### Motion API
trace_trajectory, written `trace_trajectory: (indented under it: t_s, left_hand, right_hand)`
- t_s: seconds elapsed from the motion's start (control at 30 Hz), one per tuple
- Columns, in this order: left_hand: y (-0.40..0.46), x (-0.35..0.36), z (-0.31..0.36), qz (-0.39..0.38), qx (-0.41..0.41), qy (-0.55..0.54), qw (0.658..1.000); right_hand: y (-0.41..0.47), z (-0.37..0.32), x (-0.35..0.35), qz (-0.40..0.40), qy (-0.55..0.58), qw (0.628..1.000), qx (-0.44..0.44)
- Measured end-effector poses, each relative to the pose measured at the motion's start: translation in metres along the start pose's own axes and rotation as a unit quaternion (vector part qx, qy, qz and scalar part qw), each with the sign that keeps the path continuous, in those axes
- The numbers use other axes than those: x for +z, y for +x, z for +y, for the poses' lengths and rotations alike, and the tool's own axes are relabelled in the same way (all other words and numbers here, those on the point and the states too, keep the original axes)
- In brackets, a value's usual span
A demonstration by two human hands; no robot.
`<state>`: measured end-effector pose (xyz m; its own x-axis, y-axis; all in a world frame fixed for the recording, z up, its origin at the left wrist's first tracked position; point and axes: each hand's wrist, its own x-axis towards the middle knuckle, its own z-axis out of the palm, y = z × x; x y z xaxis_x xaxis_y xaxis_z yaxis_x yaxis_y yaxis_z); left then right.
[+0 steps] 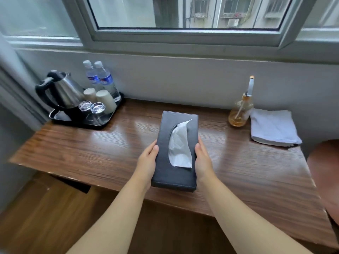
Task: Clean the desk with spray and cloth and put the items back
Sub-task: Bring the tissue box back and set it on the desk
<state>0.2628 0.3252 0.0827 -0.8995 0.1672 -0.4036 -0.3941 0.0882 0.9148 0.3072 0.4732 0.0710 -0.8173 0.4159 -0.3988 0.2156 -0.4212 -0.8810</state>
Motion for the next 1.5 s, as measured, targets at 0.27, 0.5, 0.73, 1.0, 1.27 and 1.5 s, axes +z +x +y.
trace_trajectory:
  t_s: [0.27,0.5,0.73,1.0,1.27,1.5]
  left_hand:
    - [0.051,-0.074,0.001,0.022,-0.001,-0.008,1.000]
    - [0.106,-0.090,0.017,0.044,-0.028,-0.039,0.998]
    - [0.158,-0.105,0.027,0.045,-0.074,-0.047,0.995]
    - [0.208,-0.137,0.025,0.008,-0.117,-0.003,0.993]
    - [0.241,-0.152,0.029,0.001,-0.088,-0.057,0.994]
    - [0.259,-0.171,0.039,0.068,-0.056,-0.050,0.995]
  right_hand:
    - [0.039,0.022,0.082,-0.035,-0.036,0.998,0.036]
    - [0.098,0.025,0.120,-0.036,-0.048,0.997,0.046]
    - [0.152,0.036,0.149,-0.026,-0.049,0.998,0.037]
    - [0.184,0.064,0.180,0.011,-0.027,0.998,0.050]
    - [0.199,0.070,0.206,0.067,-0.019,0.997,0.032]
    - [0.216,0.073,0.234,0.090,-0.008,0.996,0.025]
